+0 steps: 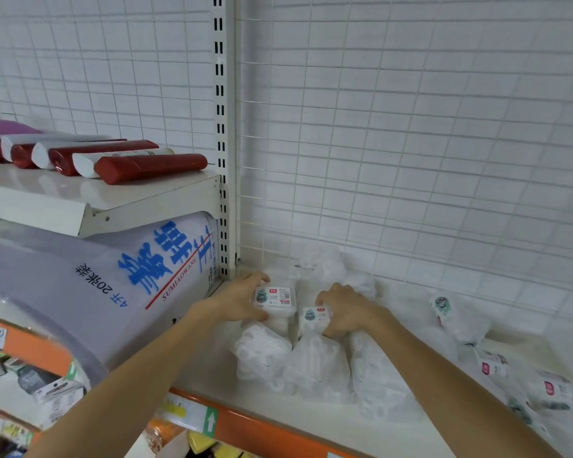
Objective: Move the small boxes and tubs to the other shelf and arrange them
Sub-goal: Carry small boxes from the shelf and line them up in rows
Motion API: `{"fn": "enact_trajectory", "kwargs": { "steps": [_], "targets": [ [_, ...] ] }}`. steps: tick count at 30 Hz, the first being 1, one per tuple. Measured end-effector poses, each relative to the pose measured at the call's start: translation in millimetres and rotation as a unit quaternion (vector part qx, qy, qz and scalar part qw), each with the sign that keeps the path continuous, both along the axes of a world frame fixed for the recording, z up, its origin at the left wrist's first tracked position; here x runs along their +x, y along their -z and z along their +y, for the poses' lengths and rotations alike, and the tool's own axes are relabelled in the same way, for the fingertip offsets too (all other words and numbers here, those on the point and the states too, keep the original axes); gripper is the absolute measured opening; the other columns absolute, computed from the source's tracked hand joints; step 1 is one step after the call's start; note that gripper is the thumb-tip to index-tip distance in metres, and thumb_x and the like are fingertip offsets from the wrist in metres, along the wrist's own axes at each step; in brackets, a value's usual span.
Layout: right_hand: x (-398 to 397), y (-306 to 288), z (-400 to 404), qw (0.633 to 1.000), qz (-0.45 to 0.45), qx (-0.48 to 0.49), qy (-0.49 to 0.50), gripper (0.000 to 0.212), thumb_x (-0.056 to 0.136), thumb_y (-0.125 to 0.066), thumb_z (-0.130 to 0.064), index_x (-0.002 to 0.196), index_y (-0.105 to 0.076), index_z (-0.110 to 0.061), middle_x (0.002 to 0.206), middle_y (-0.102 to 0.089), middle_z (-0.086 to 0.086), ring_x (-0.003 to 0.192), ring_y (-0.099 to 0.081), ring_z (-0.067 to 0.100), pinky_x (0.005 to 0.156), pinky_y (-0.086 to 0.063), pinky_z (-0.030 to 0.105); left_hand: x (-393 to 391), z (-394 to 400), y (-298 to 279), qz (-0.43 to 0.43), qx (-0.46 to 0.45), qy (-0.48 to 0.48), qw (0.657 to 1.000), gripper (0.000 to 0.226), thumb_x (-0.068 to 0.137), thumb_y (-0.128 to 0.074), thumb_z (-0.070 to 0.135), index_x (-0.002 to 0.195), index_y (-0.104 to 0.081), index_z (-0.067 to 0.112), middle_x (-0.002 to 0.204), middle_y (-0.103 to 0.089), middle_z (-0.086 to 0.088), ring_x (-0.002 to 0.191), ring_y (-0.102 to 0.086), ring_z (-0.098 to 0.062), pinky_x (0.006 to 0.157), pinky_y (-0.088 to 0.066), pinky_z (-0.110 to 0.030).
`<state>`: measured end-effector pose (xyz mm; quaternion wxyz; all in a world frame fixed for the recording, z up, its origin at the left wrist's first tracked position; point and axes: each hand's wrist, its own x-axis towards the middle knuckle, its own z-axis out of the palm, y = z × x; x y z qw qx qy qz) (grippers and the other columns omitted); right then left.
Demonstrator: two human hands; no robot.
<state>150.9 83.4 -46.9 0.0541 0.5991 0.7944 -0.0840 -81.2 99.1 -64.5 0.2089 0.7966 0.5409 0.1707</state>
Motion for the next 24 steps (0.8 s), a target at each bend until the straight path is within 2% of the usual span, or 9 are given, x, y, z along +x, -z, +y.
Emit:
{"fn": "enact_trajectory", "kwargs": {
  "steps": [5, 9, 13, 17, 21, 24],
  "targets": [
    [12.5, -15.3, -9.8, 0.994, 0.02, 0.106, -0.01, 0.072, 0.071, -0.071, -0.025, 0.133, -0.034, -0.024, 0.125, -0.037, 0.003, 0.116, -0.035, 0.023, 0.092, -0.035, 0.033, -2.5, 2.5, -2.2, 0.008, 0.09, -0.013, 0.996, 0.072, 0.07, -0.075, 0.02, 0.132, -0.038, 0.014, 0.127, -0.038, -0.001, 0.119, -0.036, -0.016, 0.094, -0.03, -0.02],
    [27.3, -21.9, -24.3, 0.973, 0.092, 0.211, 0.024, 0.079, 0.071, -0.074, -0.03, 0.136, -0.031, -0.019, 0.129, -0.038, 0.0, 0.119, -0.032, 0.02, 0.095, -0.037, 0.031, -1.6, -2.4, -9.3, -0.049, 0.14, -0.023, 0.989, 0.074, 0.069, -0.076, 0.02, 0.132, -0.038, 0.017, 0.127, -0.039, 0.002, 0.112, -0.034, -0.008, 0.096, -0.032, -0.022],
    [48.7, -22.8, -53.0, 0.947, 0.17, 0.269, 0.046, 0.071, 0.072, -0.075, -0.025, 0.133, -0.039, -0.018, 0.127, -0.035, -0.001, 0.115, -0.029, 0.014, 0.092, -0.036, 0.023, -0.7, -11.0, -10.5, -0.101, 0.181, 0.021, 0.978, 0.069, 0.067, -0.076, 0.011, 0.129, -0.045, 0.015, 0.125, -0.036, -0.004, 0.119, -0.032, -0.019, 0.102, -0.031, -0.026],
    [75.4, -16.5, -90.1, 0.914, 0.238, 0.311, 0.11, 0.066, 0.072, -0.073, -0.015, 0.129, -0.042, -0.023, 0.119, -0.033, -0.009, 0.108, -0.023, 0.004, 0.089, -0.034, 0.019, 9.0, -21.2, -18.9, -0.128, 0.175, 0.068, 0.974, 0.069, 0.069, -0.077, 0.008, 0.13, -0.046, 0.011, 0.122, -0.037, -0.002, 0.113, -0.032, -0.011, 0.095, -0.028, -0.018],
    [103.1, -7.3, -134.6, 0.898, 0.215, 0.348, 0.162, 0.069, 0.069, -0.077, -0.022, 0.128, -0.042, -0.025, 0.114, -0.034, -0.014, 0.106, -0.024, 0.002, 0.089, -0.033, 0.022, 29.2, -28.9, -20.4, -0.153, 0.202, 0.119, 0.96, 0.071, 0.063, -0.079, 0.021, 0.126, -0.049, 0.009, 0.118, -0.038, 0.005, 0.111, -0.039, -0.013, 0.092, -0.03, -0.021],
    [121.8, -1.4, -166.7, 0.895, 0.189, 0.354, 0.197, 0.07, 0.067, -0.08, -0.029, 0.127, -0.045, -0.023, 0.115, -0.04, -0.01, 0.104, -0.023, 0.003, 0.087, -0.027, 0.021, 54.4, -33.6, -18.6, -0.169, 0.199, 0.15, 0.954, 0.067, 0.064, -0.081, 0.008, 0.123, -0.049, 0.01, 0.118, -0.039, 0.006, 0.112, -0.043, -0.015, 0.094, -0.033, -0.023]
  ]
}}
